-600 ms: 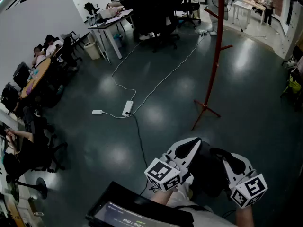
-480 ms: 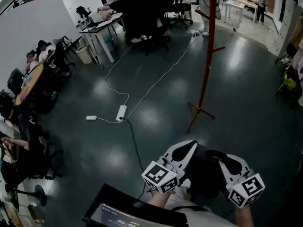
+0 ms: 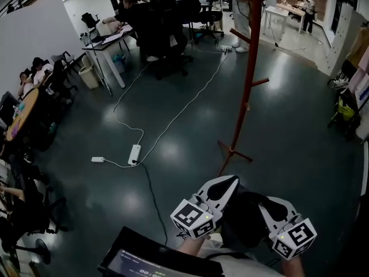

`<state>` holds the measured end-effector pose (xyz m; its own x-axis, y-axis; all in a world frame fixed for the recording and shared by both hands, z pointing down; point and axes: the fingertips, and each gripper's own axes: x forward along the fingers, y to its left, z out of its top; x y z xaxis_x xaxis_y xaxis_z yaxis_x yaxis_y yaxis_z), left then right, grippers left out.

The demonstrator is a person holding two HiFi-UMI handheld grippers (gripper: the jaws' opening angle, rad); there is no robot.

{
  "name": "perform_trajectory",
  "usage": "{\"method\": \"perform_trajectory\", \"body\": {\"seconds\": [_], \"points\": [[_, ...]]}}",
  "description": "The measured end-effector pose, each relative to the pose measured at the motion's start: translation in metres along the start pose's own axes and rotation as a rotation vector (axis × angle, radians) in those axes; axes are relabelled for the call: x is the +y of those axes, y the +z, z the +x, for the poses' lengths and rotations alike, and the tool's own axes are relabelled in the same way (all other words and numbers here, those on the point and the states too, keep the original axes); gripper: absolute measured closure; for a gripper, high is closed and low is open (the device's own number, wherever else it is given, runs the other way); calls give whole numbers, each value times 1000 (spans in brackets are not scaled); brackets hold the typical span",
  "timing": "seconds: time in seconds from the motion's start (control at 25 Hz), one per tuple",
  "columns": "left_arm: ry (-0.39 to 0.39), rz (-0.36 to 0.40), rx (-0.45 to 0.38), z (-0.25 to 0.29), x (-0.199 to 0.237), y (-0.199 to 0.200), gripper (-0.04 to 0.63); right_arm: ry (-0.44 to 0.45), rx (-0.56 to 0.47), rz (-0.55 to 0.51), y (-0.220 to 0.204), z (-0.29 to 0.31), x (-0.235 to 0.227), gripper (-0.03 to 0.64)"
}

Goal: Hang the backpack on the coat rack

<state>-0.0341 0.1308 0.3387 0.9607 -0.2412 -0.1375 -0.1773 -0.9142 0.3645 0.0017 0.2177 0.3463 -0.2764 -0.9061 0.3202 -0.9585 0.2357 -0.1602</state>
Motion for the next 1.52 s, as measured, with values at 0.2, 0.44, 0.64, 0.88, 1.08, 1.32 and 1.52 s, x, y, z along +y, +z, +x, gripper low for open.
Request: {"method": "perform_trajectory", "body": {"seconds": [0.2, 0.44, 0.64, 0.88, 1.08, 1.32, 1.52], "points": [[-11, -10, -4, 21, 21, 9, 584, -38, -26, -14, 26, 22, -30, 574], [0, -20, -4, 46, 38, 10, 584, -42, -45, -30, 49, 45, -65, 574], [26, -21, 3, 70, 60, 8, 586, -12, -36, -39, 55, 70, -95, 574], [69, -17, 8, 113, 98, 9, 585, 56, -2, -37, 57, 99, -127, 574], [106, -23, -9, 139, 118, 4, 584, 132, 31, -77, 57, 123, -152, 574], [182, -21, -31, 159, 146, 5, 585, 190, 50, -108, 65, 156, -181, 574], [223, -17, -41, 178, 167, 8, 584, 210, 59, -117, 76, 185, -209, 574]]}}
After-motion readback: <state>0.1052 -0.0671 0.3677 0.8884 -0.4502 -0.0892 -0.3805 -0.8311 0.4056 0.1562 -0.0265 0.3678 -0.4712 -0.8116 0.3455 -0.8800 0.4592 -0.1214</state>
